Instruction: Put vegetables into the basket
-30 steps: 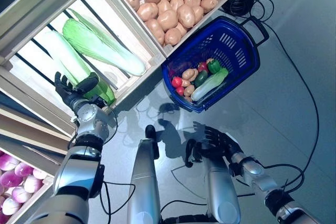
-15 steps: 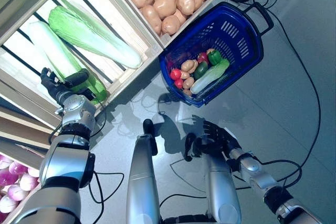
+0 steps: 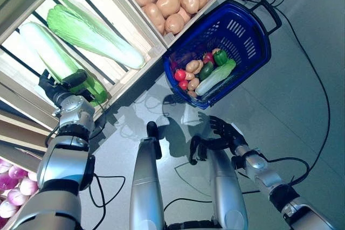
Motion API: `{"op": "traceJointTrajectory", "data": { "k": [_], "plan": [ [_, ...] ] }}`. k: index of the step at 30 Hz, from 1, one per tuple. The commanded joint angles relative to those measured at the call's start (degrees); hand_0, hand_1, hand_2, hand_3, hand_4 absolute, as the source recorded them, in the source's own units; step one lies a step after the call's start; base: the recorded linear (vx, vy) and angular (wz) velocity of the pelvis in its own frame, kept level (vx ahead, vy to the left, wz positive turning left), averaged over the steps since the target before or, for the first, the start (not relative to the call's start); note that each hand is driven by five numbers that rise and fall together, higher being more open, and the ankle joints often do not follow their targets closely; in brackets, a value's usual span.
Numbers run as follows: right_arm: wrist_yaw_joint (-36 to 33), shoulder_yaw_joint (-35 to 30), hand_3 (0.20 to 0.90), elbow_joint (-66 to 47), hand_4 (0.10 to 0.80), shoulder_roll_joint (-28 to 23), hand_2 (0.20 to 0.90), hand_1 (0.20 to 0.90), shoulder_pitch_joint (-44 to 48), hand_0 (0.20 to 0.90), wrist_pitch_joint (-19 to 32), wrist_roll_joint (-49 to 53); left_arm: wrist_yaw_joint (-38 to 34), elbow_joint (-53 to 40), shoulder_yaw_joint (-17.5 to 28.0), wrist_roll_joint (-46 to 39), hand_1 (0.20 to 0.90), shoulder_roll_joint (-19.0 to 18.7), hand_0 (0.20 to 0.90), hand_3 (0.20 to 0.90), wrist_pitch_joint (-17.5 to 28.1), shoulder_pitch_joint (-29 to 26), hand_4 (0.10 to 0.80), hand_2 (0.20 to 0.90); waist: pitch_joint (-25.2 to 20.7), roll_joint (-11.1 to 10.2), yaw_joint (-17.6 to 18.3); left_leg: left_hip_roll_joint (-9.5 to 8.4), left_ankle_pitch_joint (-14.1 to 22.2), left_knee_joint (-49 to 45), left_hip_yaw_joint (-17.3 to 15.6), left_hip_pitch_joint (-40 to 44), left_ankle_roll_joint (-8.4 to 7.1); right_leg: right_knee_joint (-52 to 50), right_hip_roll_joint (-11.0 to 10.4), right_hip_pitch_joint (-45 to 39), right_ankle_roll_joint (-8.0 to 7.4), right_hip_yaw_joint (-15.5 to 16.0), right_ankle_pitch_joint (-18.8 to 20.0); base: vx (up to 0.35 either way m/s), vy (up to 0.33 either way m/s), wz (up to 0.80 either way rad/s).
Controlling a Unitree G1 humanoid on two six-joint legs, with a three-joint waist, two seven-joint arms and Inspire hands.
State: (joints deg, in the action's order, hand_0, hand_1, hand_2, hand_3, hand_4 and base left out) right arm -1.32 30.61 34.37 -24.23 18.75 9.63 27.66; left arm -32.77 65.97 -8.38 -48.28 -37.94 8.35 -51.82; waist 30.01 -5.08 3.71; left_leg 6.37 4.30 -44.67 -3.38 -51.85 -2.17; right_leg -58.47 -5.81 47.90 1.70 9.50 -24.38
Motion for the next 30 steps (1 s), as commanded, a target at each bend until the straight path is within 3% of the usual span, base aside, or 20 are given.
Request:
{"op": "traceJointTrajectory", "data": {
  "k": [1,11,20,27,29,30],
  "plan": [
    [-2.3,-1.1,0.9,-7.2,0.8,-0.8,0.9,0.9,-1.9,0.9,2.9,2.3,7.8,-2.0,-2.7,-1.1,0.3,6.0,0.3,0.3,-4.0,1.2,0.4,0.3,-0.2,-1.1,1.6,-0.02,8.3,-6.0,-1.0,3.5,3.28,2.5,0.1,0.9,-0.48,-2.5,8.3,0.008,-0.044,-0.01],
    [-2.1,-1.1,0.9,-6.8,0.8,0.1,0.9,0.9,-1.3,0.9,3.6,2.4,6.8,-1.7,-1.0,-1.6,0.3,6.0,0.3,0.3,-2.1,2.5,0.4,0.3,-0.2,-0.7,1.2,-0.26,8.3,-4.9,-1.3,7.4,2.65,3.8,-0.3,-3.0,-0.5,-2.1,8.1,0.001,-0.007,0.01],
    [-1.3,-1.9,0.9,-6.8,0.8,0.5,0.9,0.9,-1.8,0.9,4.6,2.1,7.4,-3.8,1.7,-2.7,0.3,6.4,0.3,0.3,1.6,6.3,0.4,0.3,-0.2,0.9,1.2,-0.49,7.5,0.1,-2.2,17.6,1.72,8.5,-1.1,-12.8,-1.03,-2.7,8.5,0.0,0.0,0.0],
    [-0.6,-3.1,0.9,-6.6,0.8,2.6,0.9,0.9,-4.9,0.9,5.5,1.5,5.9,-11.5,3.9,-2.0,0.3,8.8,0.3,0.3,6.3,14.4,0.4,0.3,-5.1,2.9,0.1,-2.17,5.7,8.2,-1.6,28.0,1.18,14.9,-2.9,-22.8,-1.96,-1.9,9.5,0.074,-0.043,0.02],
    [-0.7,-3.3,0.9,-6.9,0.8,3.5,0.9,0.9,-6.5,0.9,6.3,1.2,3.9,-15.1,4.3,1.3,0.3,10.6,0.3,0.3,7.6,18.7,0.4,0.3,-7.0,3.4,-0.6,-2.72,4.8,11.7,-1.0,31.5,0.99,18.0,-3.5,-26.5,-2.36,-1.3,10.1,0.09,-0.07,0.1],
    [-0.9,-4.1,0.9,-7.8,0.8,4.1,0.9,0.9,-8.0,0.9,6.5,1.1,1.6,-19.0,3.7,3.5,0.3,12.0,0.3,0.3,8.3,22.2,0.4,0.3,-8.8,3.9,-1.2,-3.08,2.4,15.3,-0.9,33.8,1.12,21.9,-3.6,-29.2,-2.16,-0.3,12.1,0.083,-0.071,0.11]
  ]
}}
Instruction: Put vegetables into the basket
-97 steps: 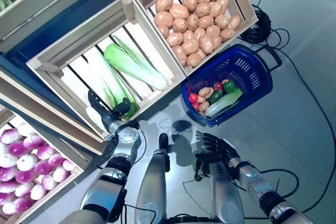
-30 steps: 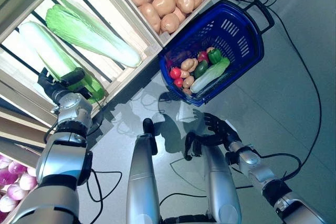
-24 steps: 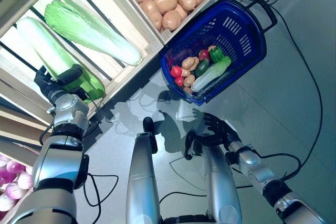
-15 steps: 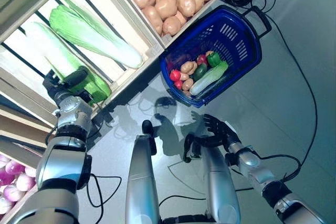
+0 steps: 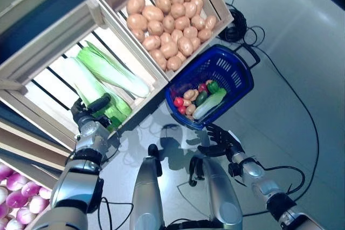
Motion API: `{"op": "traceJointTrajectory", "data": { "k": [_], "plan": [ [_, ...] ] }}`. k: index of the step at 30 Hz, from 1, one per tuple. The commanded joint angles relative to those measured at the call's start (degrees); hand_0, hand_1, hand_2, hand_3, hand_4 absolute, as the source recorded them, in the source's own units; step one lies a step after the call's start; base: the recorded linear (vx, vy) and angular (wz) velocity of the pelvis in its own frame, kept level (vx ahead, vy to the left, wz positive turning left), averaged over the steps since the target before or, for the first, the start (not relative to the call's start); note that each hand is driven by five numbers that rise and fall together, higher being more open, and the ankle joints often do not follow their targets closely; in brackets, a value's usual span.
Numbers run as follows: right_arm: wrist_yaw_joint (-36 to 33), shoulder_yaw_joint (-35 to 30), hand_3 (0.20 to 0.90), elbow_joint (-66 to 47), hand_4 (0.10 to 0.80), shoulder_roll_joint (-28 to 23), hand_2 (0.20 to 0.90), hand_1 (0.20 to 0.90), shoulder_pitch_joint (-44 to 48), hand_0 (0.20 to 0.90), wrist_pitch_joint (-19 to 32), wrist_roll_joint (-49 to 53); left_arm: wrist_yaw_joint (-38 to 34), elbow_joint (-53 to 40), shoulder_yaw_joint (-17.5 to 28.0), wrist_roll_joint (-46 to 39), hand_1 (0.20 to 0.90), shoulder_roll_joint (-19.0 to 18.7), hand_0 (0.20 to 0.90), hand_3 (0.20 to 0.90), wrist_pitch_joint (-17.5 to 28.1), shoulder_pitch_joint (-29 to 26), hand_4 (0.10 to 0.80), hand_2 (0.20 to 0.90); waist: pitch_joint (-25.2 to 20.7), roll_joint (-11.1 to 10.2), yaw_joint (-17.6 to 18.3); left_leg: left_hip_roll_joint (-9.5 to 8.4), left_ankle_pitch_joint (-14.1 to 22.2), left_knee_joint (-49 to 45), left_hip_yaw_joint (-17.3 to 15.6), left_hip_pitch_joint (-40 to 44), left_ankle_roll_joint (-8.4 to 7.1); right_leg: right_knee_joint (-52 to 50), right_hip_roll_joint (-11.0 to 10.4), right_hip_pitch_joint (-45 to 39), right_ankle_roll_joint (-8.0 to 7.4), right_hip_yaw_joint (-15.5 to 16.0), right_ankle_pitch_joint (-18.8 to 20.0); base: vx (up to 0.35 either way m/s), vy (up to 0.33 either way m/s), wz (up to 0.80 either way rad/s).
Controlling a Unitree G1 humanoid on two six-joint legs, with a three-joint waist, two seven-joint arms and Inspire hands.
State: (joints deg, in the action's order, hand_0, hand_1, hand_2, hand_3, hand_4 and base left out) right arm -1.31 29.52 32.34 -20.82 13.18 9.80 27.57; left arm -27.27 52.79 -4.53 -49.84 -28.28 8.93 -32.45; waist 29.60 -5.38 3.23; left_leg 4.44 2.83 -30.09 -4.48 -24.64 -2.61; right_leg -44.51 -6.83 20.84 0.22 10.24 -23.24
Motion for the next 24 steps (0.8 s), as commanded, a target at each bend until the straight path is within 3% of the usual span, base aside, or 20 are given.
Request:
{"op": "traceJointTrajectory", "data": {
  "k": [1,10,15,17,24],
  "plan": [
    [-1.0,-3.4,0.9,-6.0,0.8,1.0,0.9,0.9,-3.0,0.9,6.3,1.4,-4.5,-7.4,-0.3,5.9,0.3,3.3,0.3,0.3,8.0,4.4,0.4,0.3,-9.1,4.3,-1.1,-1.54,3.6,2.1,0.5,8.0,1.49,9.5,-2.7,-3.9,-0.81,-0.7,11.2,0.061,-0.067,0.07],
    [-0.1,-6.7,0.9,-8.7,0.8,4.2,0.9,0.9,-7.2,0.9,8.4,3.6,-8.2,-18.0,-2.5,18.1,0.3,10.3,0.3,0.3,12.0,13.4,0.4,0.3,-16.6,5.8,-3.4,-3.54,0.4,15.1,2.8,20.0,0.97,25.6,-2.1,-18.4,-2.03,2.0,15.2,0.121,-0.063,0.18],
    [-1.0,-8.0,0.9,-10.5,0.8,5.3,0.9,0.9,-6.1,0.9,11.9,3.4,-9.2,-24.7,-4.8,27.8,0.3,9.5,0.3,0.3,11.4,14.4,0.4,0.3,-19.0,6.0,-4.7,-4.01,-1.0,20.5,4.1,24.0,0.75,31.8,-1.3,-23.2,-2.34,3.1,17.2,0.08,-0.072,0.15],
    [3.7,-9.1,0.9,-12.8,0.8,5.7,0.9,0.9,-4.2,0.9,15.2,5.5,-7.9,-28.7,-6.3,31.4,0.3,8.2,0.3,0.3,10.4,14.2,0.4,0.3,-20.5,5.9,-5.5,-3.95,-2.1,23.6,4.7,25.6,0.65,35.1,-0.9,-25.0,-2.76,3.7,18.6,0.052,-0.074,0.24],
    [7.2,-11.8,0.9,-14.3,0.8,2.7,0.9,0.9,2.5,0.9,14.9,7.4,-3.5,-33.6,-8.2,36.9,0.3,6.6,0.3,0.3,10.8,12.5,0.4,0.3,-22.8,5.3,-6.8,-3.64,-4.3,29.8,5.2,28.1,0.18,41.7,-0.7,-27.6,-3.9,4.7,22.0,0.034,-0.06,0.05]
  ]
}}
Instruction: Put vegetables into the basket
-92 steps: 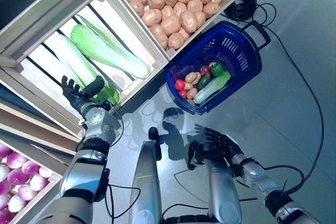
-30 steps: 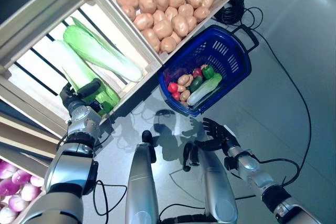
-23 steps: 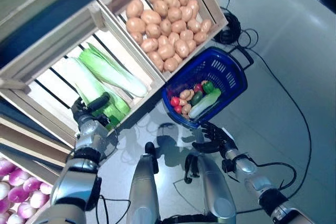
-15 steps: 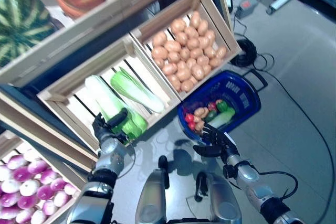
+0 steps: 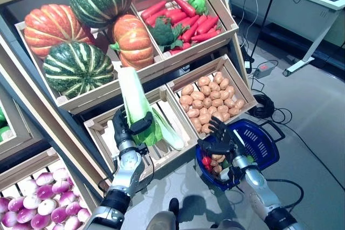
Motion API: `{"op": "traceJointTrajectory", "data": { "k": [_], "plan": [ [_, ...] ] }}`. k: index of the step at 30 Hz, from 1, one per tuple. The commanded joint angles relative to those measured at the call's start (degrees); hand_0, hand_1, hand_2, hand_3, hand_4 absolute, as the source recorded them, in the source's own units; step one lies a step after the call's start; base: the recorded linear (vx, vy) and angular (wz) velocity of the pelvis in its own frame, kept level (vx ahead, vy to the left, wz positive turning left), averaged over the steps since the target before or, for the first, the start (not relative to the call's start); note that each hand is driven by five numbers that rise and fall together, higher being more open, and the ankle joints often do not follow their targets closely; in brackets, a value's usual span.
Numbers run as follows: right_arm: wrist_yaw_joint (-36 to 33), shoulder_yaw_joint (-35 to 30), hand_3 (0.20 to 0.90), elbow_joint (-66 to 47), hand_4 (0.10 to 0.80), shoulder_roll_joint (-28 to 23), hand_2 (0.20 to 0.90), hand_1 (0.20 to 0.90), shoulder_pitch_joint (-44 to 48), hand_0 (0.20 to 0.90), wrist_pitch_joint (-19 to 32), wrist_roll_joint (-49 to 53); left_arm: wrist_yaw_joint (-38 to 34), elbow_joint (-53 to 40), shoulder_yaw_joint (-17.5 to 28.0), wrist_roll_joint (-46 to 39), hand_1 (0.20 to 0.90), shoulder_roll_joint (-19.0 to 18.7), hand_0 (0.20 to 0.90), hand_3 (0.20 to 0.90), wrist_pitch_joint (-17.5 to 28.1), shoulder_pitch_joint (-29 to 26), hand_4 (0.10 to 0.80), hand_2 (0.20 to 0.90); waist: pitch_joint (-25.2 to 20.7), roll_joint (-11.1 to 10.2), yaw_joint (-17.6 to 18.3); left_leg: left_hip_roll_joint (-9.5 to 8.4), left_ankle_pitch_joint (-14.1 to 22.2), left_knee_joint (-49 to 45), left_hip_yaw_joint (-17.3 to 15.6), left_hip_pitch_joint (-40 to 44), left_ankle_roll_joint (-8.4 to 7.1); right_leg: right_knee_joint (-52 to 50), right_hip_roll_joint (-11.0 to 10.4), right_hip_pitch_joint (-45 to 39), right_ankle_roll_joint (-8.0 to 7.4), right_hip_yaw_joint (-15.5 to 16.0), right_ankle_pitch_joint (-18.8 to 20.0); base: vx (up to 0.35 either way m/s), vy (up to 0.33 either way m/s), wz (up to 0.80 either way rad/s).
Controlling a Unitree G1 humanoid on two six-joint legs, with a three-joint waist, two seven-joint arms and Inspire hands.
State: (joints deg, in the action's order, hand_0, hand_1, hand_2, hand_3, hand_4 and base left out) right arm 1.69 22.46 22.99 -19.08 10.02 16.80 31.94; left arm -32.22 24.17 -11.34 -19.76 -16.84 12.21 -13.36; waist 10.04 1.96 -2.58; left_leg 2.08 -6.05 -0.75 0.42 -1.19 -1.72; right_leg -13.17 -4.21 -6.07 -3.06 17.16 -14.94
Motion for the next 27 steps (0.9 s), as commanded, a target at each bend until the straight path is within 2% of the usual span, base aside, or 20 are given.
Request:
{"op": "traceJointTrajectory", "data": {
  "k": [1,3,7,12,21,27],
  "plan": [
    [5.9,-5.4,0.9,-5.3,0.8,0.5,0.9,0.9,6.4,0.9,7.2,4.8,1.8,-6.0,-1.7,8.0,0.3,-5.3,0.3,0.3,7.7,-6.8,0.4,0.3,-3.6,-2.1,-1.2,-1.22,4.4,1.2,0.3,4.9,-0.74,11.3,-3.2,-0.9,-0.79,-2.1,14.1,0.01,-0.056,0.16],
    [8.5,-6.9,0.9,-6.2,0.8,-0.9,0.9,0.9,8.4,0.9,6.2,7.4,3.4,-8.3,-2.6,12.2,0.3,-6.4,0.3,0.3,8.6,-7.8,0.4,0.3,-4.5,-2.5,-1.6,-1.02,3.6,3.4,0.0,5.4,-0.85,13.6,-3.0,-1.5,-1.18,-1.7,15.3,0.007,-0.067,0.12],
    [13.8,-8.0,0.9,-6.7,0.8,-2.9,0.9,0.9,12.0,0.9,3.5,12.0,7.5,-10.2,-4.5,15.2,0.3,-8.4,0.3,0.3,9.0,-10.6,0.4,0.3,-5.6,-3.0,-2.0,-0.75,3.1,5.3,-0.3,5.9,-0.92,15.7,-2.6,-2.0,-1.54,-1.0,16.3,0.0,-0.059,0.03],
    [13.5,-10.2,0.9,-6.3,0.8,-4.2,0.9,0.9,17.4,0.9,3.3,15.3,11.7,-10.4,-7.3,17.6,0.3,-10.5,0.3,0.3,9.4,-13.6,0.4,0.3,-6.6,-3.2,-2.2,-0.43,3.6,5.3,-0.6,6.4,-0.71,14.9,-2.2,-2.2,-1.23,-0.9,15.5,0.015,-0.047,0.04],
    [14.9,-10.3,0.9,-3.9,0.8,-4.4,0.9,0.9,21.7,0.9,-0.9,20.9,12.9,-10.6,-10.6,21.0,0.3,-11.5,0.3,0.3,10.4,-15.5,0.4,0.3,-7.3,-3.6,-2.6,-0.37,4.1,5.7,-0.4,7.4,-0.63,15.6,-1.7,-3.4,-0.82,-1.4,15.1,0.028,-0.03,0.03],
    [18.4,-9.3,0.9,-2.5,0.8,-3.5,0.9,0.9,22.6,0.9,-3.6,27.0,12.7,-11.6,-13.0,23.4,0.3,-11.3,0.3,0.3,11.0,-16.5,0.4,0.3,-7.6,-3.9,-2.9,-0.14,4.3,5.8,-0.3,7.3,-0.77,16.4,-1.6,-3.9,-0.9,-1.2,15.4,0.007,-0.005,0.0]
  ]
}}
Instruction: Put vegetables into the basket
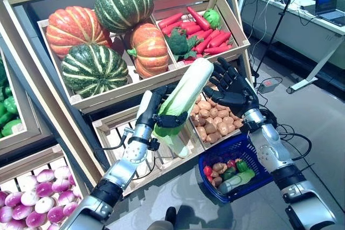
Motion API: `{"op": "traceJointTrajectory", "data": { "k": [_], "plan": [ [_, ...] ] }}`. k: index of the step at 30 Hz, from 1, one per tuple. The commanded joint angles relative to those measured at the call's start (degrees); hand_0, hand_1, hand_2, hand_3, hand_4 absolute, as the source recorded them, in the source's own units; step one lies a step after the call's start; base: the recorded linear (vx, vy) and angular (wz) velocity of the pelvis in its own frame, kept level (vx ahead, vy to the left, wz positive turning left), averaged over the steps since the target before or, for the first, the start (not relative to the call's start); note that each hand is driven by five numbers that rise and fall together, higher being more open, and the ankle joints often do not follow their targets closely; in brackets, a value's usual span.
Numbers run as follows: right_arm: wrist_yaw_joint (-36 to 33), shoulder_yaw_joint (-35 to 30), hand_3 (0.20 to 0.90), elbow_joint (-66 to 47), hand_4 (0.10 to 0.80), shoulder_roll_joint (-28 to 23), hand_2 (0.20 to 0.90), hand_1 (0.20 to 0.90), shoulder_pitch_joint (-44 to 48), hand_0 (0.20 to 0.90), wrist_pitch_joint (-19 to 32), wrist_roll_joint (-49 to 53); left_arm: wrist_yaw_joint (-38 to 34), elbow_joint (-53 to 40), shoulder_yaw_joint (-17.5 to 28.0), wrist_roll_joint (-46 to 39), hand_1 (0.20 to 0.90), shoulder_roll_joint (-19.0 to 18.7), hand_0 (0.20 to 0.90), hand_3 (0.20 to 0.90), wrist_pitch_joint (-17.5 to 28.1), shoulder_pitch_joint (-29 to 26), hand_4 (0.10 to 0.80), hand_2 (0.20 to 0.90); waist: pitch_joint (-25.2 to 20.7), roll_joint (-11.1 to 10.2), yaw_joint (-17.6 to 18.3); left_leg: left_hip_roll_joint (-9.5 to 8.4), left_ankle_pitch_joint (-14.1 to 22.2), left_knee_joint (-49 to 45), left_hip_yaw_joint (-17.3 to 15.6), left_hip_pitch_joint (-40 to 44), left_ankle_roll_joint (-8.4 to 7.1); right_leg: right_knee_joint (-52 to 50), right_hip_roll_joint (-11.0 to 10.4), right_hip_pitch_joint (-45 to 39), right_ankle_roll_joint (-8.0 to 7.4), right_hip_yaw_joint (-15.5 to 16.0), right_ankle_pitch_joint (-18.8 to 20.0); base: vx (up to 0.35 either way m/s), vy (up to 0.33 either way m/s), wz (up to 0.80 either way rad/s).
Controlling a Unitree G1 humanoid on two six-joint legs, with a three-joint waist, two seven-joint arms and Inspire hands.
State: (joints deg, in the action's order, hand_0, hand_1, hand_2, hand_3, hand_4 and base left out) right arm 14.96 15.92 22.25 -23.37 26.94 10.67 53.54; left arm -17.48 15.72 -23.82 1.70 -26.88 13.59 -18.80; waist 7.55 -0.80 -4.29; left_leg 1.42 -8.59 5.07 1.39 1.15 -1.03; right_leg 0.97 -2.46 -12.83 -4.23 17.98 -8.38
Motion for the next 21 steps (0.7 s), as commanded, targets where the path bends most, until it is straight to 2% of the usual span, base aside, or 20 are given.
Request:
{"op": "traceJointTrajectory", "data": {
  "k": [1,13,21],
  "plan": [
    [6.2,-2.5,0.9,-1.4,0.8,1.1,0.9,0.9,5.8,0.9,1.9,6.5,-2.0,-3.1,-0.9,2.3,0.3,-1.1,0.3,0.3,10.0,-11.2,0.4,0.3,-5.1,-1.2,-1.2,0.56,6.8,-0.1,-1.3,5.0,-1.47,2.4,-3.3,2.9,0.28,-2.0,8.9,0.022,-0.032,0.0],
    [13.0,0.7,0.9,2.1,0.8,2.0,0.9,0.9,6.2,0.9,-6.5,14.0,-3.8,-4.6,-3.8,6.5,0.3,-1.8,0.3,0.3,14.5,-13.1,0.4,0.3,-5.6,-1.6,-1.4,0.62,6.7,-0.1,-1.4,4.0,-1.54,2.9,-3.4,3.1,0.25,-1.4,9.2,0.003,-0.006,0.0],
    [16.5,1.4,0.9,2.4,0.8,3.8,0.9,0.9,7.3,0.9,-6.5,18.3,-1.3,-5.6,-7.0,8.1,0.3,-1.9,0.3,0.3,15.7,-14.7,0.4,0.3,-5.9,-1.4,-1.2,0.54,7.0,-0.1,-1.4,4.1,-1.41,3.1,-3.3,3.2,0.2,-1.8,9.1,0.0,0.0,0.0]
  ]
}}
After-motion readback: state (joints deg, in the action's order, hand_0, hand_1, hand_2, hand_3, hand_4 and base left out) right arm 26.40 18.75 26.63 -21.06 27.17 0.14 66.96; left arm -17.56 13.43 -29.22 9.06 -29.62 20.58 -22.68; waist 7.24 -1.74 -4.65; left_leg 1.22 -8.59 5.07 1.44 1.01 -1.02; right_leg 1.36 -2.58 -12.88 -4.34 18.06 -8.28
